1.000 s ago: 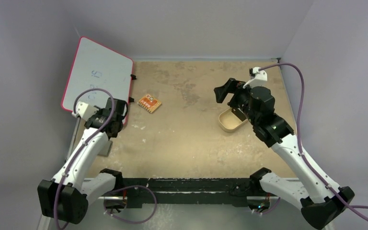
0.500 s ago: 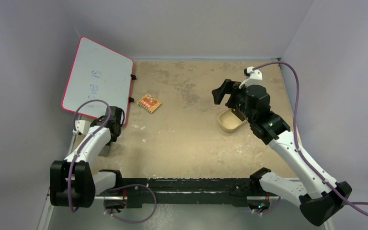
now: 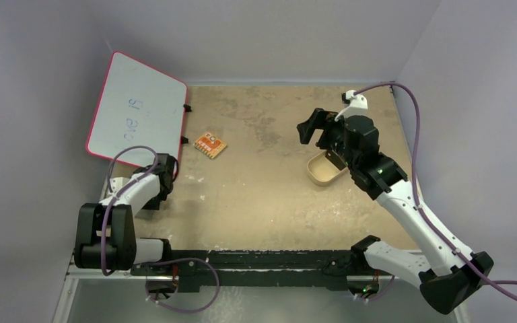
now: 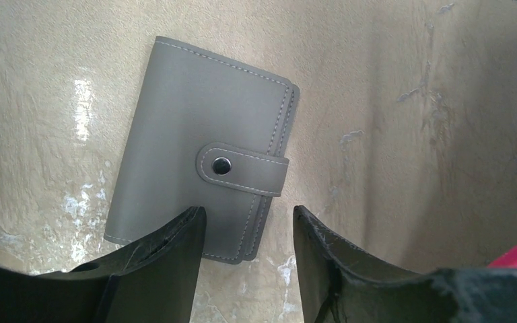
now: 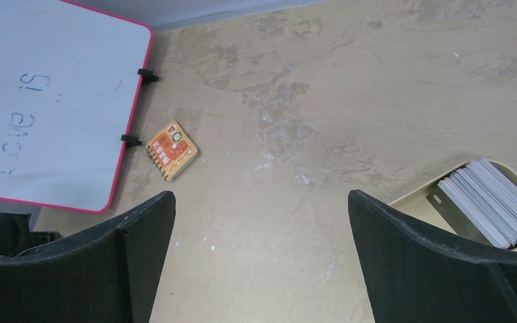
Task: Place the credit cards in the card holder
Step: Move the card holder to the center of the board.
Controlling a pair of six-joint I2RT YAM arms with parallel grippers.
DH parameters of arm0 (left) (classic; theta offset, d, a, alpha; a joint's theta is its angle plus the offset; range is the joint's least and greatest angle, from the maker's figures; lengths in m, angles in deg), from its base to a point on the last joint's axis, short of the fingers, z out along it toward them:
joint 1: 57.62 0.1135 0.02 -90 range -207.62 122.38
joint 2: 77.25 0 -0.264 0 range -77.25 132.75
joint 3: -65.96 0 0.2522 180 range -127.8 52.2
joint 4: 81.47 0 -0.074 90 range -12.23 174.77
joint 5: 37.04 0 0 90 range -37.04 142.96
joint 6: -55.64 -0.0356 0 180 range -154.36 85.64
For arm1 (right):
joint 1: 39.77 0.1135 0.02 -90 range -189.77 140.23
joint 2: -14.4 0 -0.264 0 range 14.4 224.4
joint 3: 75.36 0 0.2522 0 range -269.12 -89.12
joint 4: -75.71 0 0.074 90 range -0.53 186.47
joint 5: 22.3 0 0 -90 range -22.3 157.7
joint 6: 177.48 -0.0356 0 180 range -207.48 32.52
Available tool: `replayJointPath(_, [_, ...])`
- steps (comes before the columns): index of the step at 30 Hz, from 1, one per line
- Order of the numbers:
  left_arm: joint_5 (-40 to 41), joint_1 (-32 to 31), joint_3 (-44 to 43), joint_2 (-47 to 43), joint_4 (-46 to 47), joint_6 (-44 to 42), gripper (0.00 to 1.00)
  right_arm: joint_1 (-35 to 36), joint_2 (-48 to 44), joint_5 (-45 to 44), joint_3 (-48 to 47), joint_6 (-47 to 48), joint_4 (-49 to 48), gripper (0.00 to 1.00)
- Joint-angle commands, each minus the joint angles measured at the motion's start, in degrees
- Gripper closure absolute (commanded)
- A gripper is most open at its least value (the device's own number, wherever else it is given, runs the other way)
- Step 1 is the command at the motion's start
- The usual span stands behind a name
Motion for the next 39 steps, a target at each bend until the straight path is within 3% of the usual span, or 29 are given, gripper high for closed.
replayJointPath(1, [-3.98, 0.48, 2.29, 1.55, 2.61, 1.7, 0.49, -0.16, -0.68, 0.26, -1.09, 0.51, -2.06, 0.01])
replayJointPath(9, [-10.78, -1.39, 3.1, 2.09, 3.15, 1.09, 0.54, -0.19, -0.6, 0.35, -1.43, 0.42, -1.67, 0.01])
replayJointPath(29, [-18.44, -25.66, -4.87, 3.35, 2.39, 9.71, 0.53, -0.17, -1.0, 0.45, -1.52, 0.35, -1.08, 0.01])
replayJointPath(33, [-17.76, -31.2, -7.86, 5.31, 2.99, 10.25, 0.53, -0.2, -0.63, 0.47, -1.45, 0.41, -1.0, 0.01])
replayJointPath(39, [-7.88, -38.11, -16.35, 4.1, 3.88, 1.24, 0.52, -0.18, -0.68, -0.02, -1.78, 0.97, -0.87, 0.01])
